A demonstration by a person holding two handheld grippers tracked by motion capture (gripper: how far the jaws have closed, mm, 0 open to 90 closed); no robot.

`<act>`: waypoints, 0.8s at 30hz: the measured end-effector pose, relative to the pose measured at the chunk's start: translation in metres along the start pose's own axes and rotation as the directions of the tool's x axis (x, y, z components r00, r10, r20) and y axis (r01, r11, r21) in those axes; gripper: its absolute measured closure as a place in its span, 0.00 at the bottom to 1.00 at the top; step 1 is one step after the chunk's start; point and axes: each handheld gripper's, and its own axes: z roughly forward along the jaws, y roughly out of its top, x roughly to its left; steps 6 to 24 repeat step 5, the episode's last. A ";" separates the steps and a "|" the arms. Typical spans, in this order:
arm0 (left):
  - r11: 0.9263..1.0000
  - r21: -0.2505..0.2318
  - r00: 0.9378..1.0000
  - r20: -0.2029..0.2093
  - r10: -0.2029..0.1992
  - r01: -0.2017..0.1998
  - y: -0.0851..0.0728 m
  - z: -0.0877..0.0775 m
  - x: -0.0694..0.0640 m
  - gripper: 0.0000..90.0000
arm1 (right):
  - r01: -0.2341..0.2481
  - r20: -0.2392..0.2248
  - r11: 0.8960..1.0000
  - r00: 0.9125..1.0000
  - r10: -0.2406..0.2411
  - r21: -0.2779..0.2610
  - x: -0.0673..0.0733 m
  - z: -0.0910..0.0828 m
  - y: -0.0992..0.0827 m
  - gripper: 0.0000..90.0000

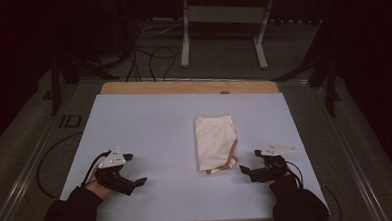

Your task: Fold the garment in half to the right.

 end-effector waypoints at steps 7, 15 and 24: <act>1.000 -0.004 1.000 0.001 0.000 0.000 0.000 0.000 0.000 0.00 | -0.001 0.003 1.000 1.000 0.001 -0.004 -0.001 0.000 0.000 0.12; 1.000 -0.004 1.000 0.001 0.000 0.000 0.000 0.000 0.000 0.00 | -0.001 0.003 1.000 1.000 0.001 -0.004 -0.001 0.000 0.000 0.12; 1.000 -0.004 1.000 0.001 0.000 0.000 0.000 0.000 0.000 0.00 | -0.001 0.003 1.000 1.000 0.001 -0.004 -0.001 0.000 0.000 0.12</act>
